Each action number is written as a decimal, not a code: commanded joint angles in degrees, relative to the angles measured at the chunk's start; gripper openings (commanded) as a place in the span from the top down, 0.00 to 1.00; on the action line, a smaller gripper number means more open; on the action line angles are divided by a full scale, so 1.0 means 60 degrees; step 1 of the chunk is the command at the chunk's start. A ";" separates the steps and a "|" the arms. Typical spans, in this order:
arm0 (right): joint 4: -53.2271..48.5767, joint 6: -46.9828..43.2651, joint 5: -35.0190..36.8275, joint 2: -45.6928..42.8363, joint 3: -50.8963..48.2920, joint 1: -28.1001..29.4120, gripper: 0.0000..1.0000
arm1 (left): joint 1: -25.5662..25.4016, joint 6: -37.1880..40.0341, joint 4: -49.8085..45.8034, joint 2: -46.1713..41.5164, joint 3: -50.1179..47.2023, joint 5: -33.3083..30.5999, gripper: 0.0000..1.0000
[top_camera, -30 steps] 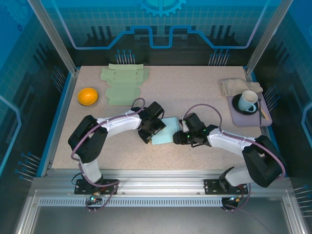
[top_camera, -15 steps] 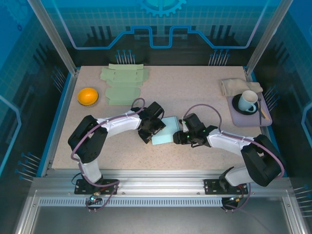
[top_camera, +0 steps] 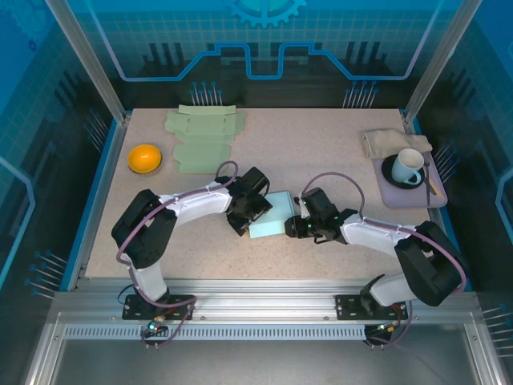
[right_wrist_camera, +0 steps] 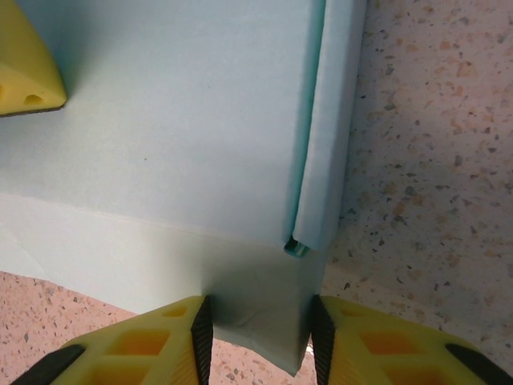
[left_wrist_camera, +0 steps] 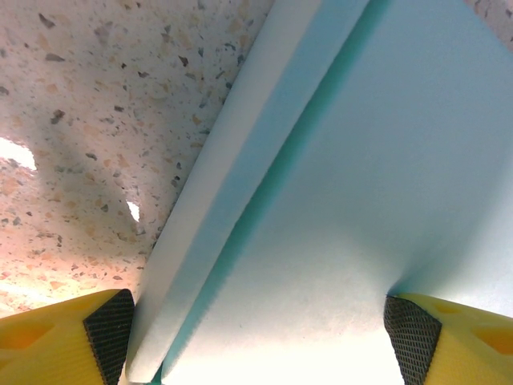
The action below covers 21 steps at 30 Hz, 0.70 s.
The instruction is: Fold the paper box
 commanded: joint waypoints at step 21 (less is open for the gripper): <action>0.4909 -0.1315 0.0314 0.1105 -0.2015 0.0173 0.62 | 0.0153 0.0323 -0.0702 0.0787 -0.0554 -0.0197 0.15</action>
